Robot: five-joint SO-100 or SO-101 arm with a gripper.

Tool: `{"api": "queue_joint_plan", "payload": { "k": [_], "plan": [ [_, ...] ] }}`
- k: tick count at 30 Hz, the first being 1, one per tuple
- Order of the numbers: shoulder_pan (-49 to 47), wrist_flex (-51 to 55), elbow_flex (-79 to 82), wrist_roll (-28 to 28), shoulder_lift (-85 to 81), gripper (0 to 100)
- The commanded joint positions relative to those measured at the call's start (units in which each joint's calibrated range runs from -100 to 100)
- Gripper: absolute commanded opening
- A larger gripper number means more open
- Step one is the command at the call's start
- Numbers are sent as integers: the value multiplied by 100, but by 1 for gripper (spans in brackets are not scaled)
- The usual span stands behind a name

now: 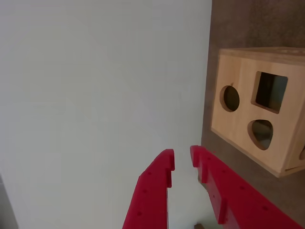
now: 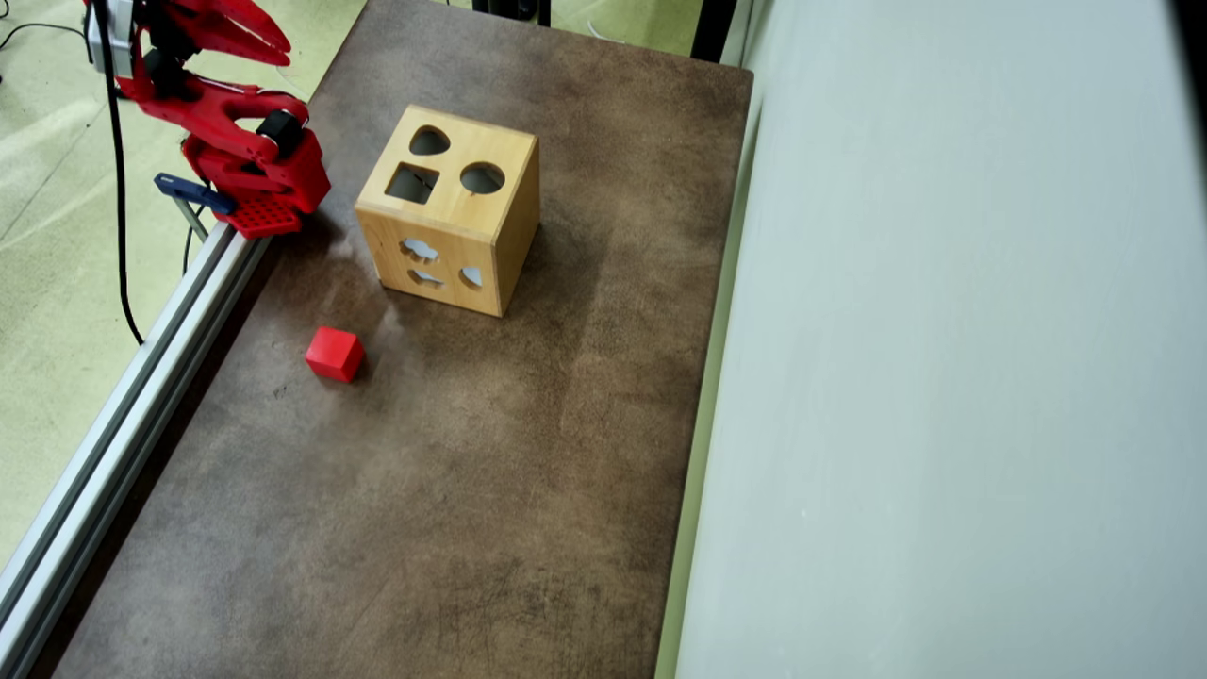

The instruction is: Pick and place the red cube on the square hole

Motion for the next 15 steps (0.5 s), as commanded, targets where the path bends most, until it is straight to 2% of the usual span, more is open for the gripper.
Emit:
{"api": "queue_joint_plan", "payload": {
  "k": [1, 8, 15],
  "plan": [
    [264, -7, -1250, 34, 1102, 6],
    [1259, -15, -1420, 88, 1782, 6],
    [2195, -15, -1411, 747, 2656, 6]
  ]
}}
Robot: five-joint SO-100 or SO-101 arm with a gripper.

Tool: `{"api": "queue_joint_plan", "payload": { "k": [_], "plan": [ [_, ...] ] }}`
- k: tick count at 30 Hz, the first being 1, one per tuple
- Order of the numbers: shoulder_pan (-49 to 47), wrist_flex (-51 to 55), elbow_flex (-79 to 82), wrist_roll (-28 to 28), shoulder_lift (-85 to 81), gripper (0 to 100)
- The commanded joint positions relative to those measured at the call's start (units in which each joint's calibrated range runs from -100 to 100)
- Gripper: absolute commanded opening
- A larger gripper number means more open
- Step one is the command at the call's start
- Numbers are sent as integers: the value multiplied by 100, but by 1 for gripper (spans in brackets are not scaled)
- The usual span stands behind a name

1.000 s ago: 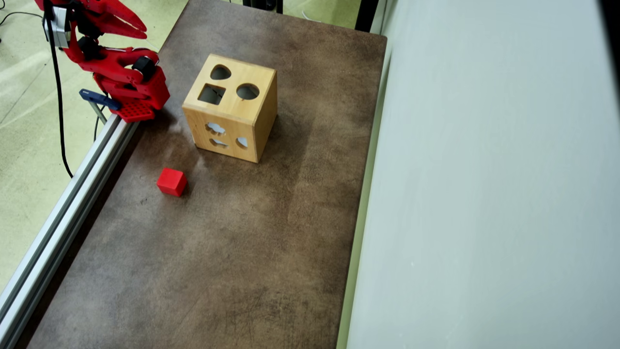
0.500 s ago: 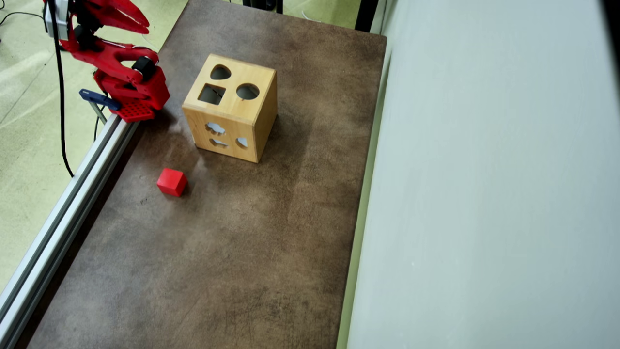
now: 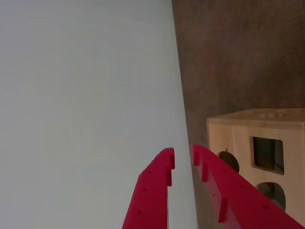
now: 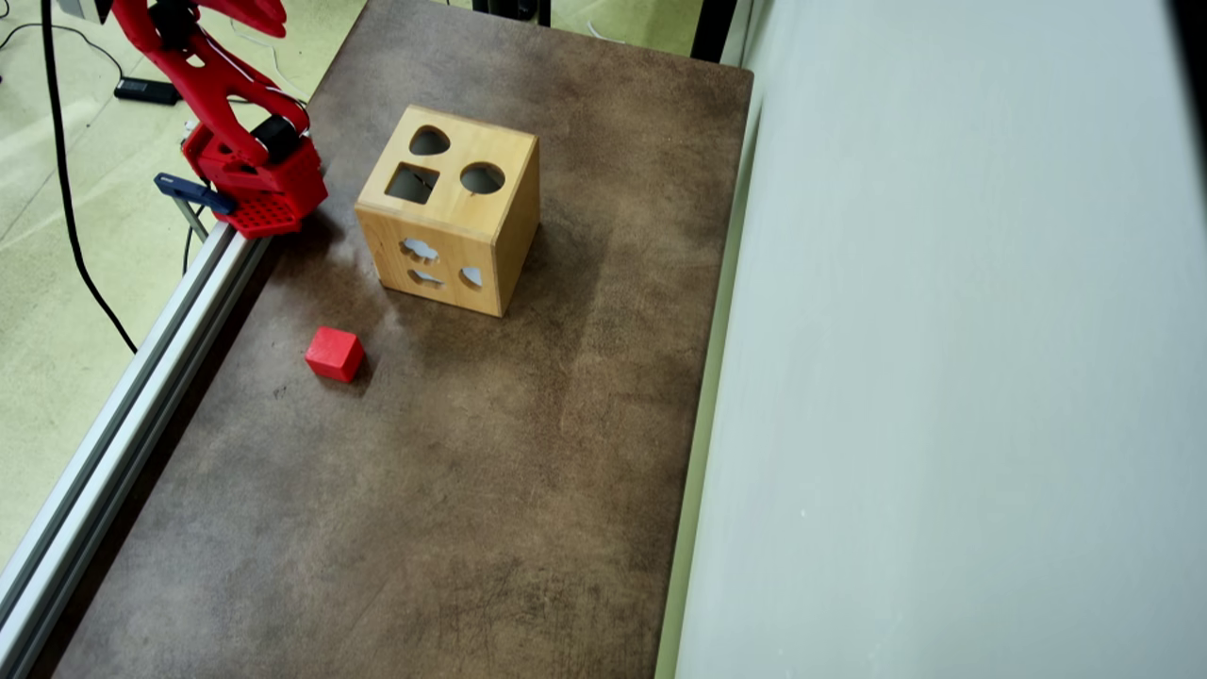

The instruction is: Pick and place the red cube on the square hole

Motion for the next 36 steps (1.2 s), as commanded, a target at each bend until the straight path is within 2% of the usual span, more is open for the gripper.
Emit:
{"api": "queue_joint_plan", "payload": {
  "k": [1, 13, 20, 26, 36],
  "plan": [
    [438, -15, -120, 400, 547, 6],
    [1054, -7, 5, 1226, 1302, 6],
    [1166, -7, 1123, 1592, 1498, 6],
    [1166, -7, 2125, 1763, 1489, 6],
    [1166, -15, 2411, 1768, 2041, 6]
  ]
}}
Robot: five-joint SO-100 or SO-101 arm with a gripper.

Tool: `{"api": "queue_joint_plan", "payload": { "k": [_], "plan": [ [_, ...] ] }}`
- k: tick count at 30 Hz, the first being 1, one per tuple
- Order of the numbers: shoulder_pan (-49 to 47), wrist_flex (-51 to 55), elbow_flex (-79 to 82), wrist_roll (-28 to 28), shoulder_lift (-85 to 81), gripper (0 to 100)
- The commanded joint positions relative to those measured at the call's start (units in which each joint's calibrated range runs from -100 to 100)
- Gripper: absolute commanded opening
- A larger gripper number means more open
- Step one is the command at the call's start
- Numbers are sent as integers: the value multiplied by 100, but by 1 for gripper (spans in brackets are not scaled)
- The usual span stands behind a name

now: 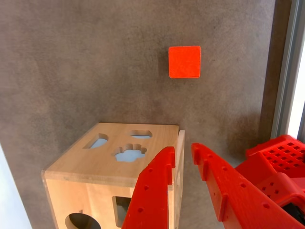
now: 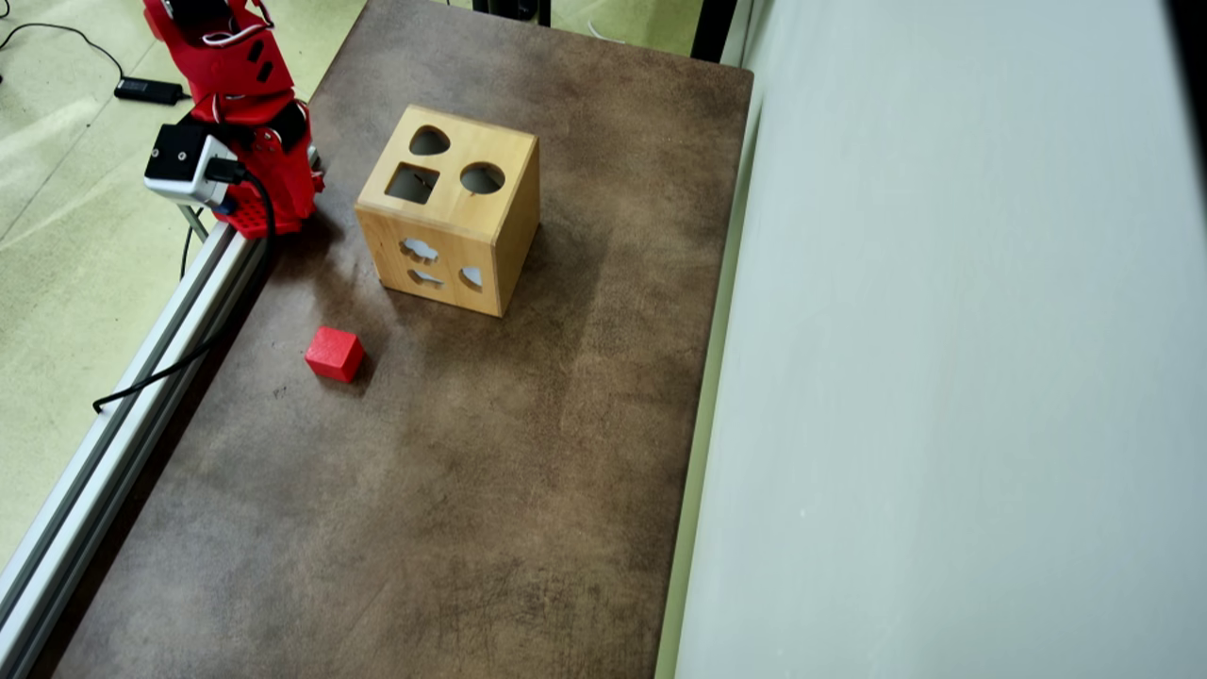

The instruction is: Pick and place the red cube on the square hole

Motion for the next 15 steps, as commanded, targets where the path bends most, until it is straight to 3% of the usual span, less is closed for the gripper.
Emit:
{"api": "queue_joint_plan", "payload": {
  "k": [1, 15],
  "plan": [
    [23, -15, -27, 44, 219, 6],
    [23, -31, -27, 44, 1170, 6]
  ]
}}
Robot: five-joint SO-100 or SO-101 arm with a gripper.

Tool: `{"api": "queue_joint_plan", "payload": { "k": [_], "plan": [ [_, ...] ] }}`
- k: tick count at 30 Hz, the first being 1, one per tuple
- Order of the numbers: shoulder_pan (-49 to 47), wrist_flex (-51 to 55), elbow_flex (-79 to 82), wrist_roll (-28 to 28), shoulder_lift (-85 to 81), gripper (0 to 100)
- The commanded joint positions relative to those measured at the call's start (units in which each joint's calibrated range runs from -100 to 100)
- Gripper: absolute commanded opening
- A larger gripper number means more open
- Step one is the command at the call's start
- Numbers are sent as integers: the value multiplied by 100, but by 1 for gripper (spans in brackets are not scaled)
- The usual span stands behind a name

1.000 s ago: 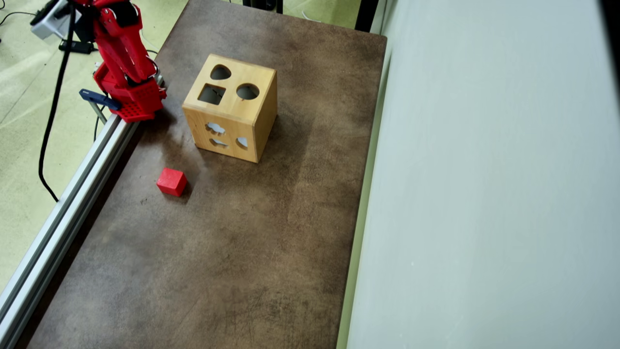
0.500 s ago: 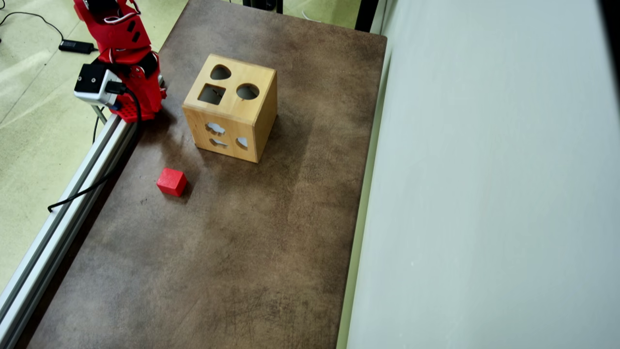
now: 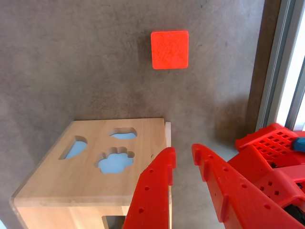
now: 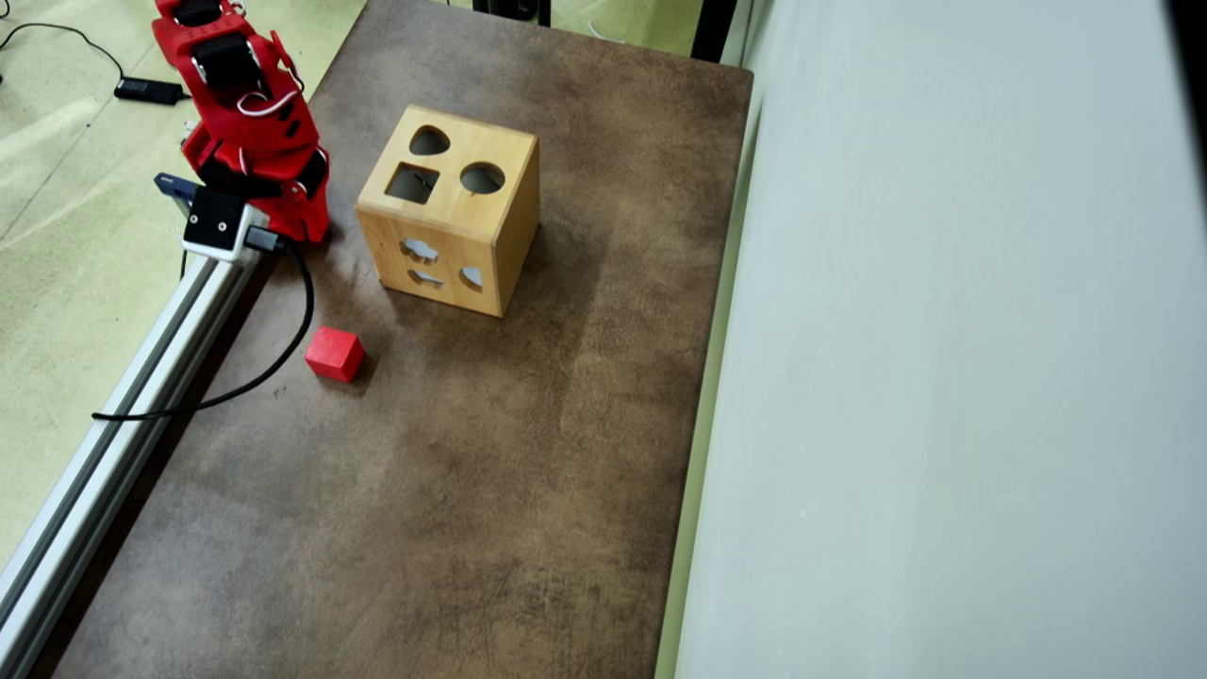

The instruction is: Pick and place the red cube on the square hole

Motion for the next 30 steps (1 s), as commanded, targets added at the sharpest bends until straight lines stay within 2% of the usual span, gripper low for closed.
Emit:
{"api": "queue_joint_plan", "payload": {
  "k": [1, 8, 15, 21, 30],
  "plan": [
    [23, -31, -36, 44, 77, 6],
    [31, -31, 161, 54, 77, 6],
    [357, -80, 590, 488, 1, 6],
    [662, -803, 626, 557, 77, 6],
    [662, -1125, 805, 601, 86, 6]
  ]
}}
